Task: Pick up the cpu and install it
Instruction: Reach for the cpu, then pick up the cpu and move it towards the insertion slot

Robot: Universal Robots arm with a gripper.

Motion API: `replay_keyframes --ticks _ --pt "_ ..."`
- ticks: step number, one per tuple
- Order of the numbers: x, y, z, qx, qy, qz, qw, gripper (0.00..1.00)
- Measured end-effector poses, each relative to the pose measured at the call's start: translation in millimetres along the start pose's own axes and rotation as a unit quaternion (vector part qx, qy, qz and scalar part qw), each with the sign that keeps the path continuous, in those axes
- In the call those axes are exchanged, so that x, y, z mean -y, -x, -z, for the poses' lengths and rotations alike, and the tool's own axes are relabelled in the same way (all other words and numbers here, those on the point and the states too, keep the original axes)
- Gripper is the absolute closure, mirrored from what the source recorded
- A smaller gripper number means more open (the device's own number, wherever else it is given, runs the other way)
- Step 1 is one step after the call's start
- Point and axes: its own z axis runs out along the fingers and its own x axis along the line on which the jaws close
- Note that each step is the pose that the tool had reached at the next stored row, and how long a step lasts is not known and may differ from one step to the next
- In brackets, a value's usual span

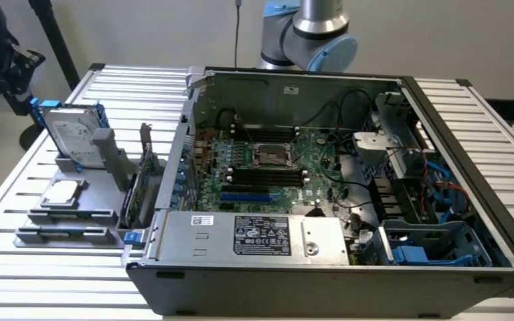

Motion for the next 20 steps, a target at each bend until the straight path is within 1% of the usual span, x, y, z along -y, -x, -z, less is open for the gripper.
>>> replay_keyframes --ticks 12,13,16,17,18,19,20 --pt "0.0 0.0 0.0 0.0001 0.0 0.001 1.0 0.89" --pt "0.0 0.0 0.0 0.0001 0.0 0.001 1.0 0.88" --pt "0.0 -0.1 0.0 0.0 0.0 0.001 1.0 0.7" --pt "0.0 -0.1 0.0 0.0 0.0 0.002 1.0 0.7" --pt "0.0 -0.1 0.0 0.0001 0.0 0.002 1.0 0.64" --pt "0.0 -0.1 0.0 -0.0001 0.0 0.002 1.0 0.64" --pt "0.0 -0.1 0.0 -0.0003 -0.0001 0.002 1.0 0.58"
